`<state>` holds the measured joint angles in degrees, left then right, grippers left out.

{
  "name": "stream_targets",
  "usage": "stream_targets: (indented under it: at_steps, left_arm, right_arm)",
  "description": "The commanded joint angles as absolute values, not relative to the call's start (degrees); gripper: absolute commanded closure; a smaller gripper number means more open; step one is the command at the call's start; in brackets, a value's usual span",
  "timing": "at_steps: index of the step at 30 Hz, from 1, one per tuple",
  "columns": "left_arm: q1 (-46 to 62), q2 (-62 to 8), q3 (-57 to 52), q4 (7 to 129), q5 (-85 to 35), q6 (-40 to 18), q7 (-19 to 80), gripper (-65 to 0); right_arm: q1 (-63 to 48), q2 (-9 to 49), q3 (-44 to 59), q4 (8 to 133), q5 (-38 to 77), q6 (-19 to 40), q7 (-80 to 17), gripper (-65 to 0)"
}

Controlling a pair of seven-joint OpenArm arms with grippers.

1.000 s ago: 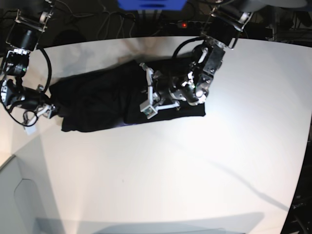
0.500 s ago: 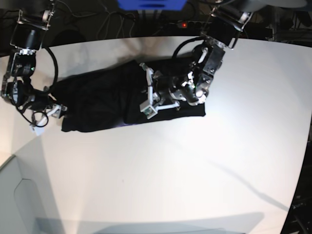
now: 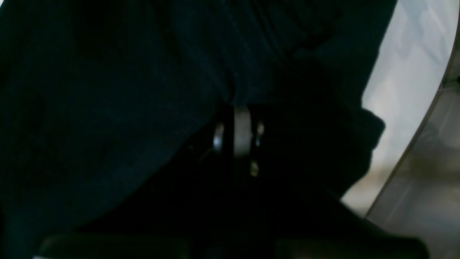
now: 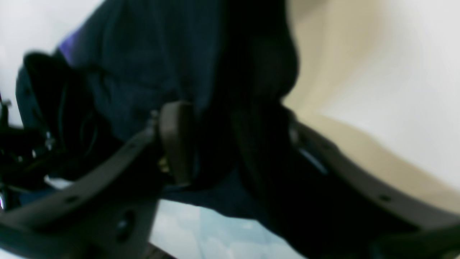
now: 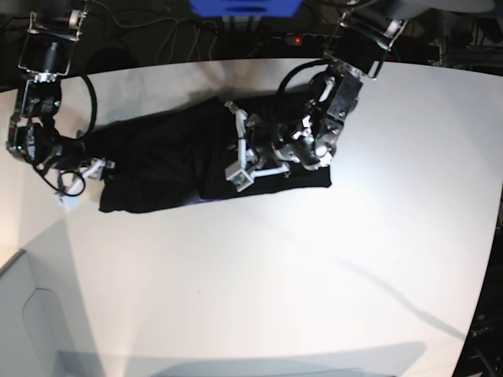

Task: Fold the T-shirt properly
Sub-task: 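Grasp the strip's other end with the right gripper, then fold the held end over the stack with the right gripper toward the left gripper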

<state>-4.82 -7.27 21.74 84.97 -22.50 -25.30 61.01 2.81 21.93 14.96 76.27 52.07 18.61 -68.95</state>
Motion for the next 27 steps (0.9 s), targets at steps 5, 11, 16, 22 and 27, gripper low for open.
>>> stream_targets:
  at_steps: [5, 11, 16, 22, 27]
  left_arm:
    - [-5.2, -7.8, 21.3, 88.1, -19.1, -24.3, 63.3, -3.5]
    - [-5.0, -8.0, 21.3, 98.2, -19.1, -24.3, 63.3, -3.4]
    - [-3.4, -8.1, 19.3, 103.2, -19.1, -24.3, 63.3, -3.2]
    - [3.2, -9.0, 9.2, 109.7, -19.2, -24.3, 63.3, -3.1]
    - [10.3, -9.3, -4.4, 111.7, -19.2, -24.3, 63.3, -3.0]
  right_arm:
    - [3.6, 22.2, 14.1, 77.1, 53.0, 23.9, -68.7, -13.9]
    - [3.6, 21.9, 13.8, 77.1, 53.0, 23.9, -68.7, -6.6]
    - [3.6, 22.1, 14.0, 77.1, 53.0, 23.8, -68.7, -6.3]
    - [3.7, 22.8, 14.1, 77.4, 53.0, 23.7, -68.7, -6.2]
    - [3.7, 23.0, 14.2, 77.6, 53.0, 23.7, -68.6, -6.2]
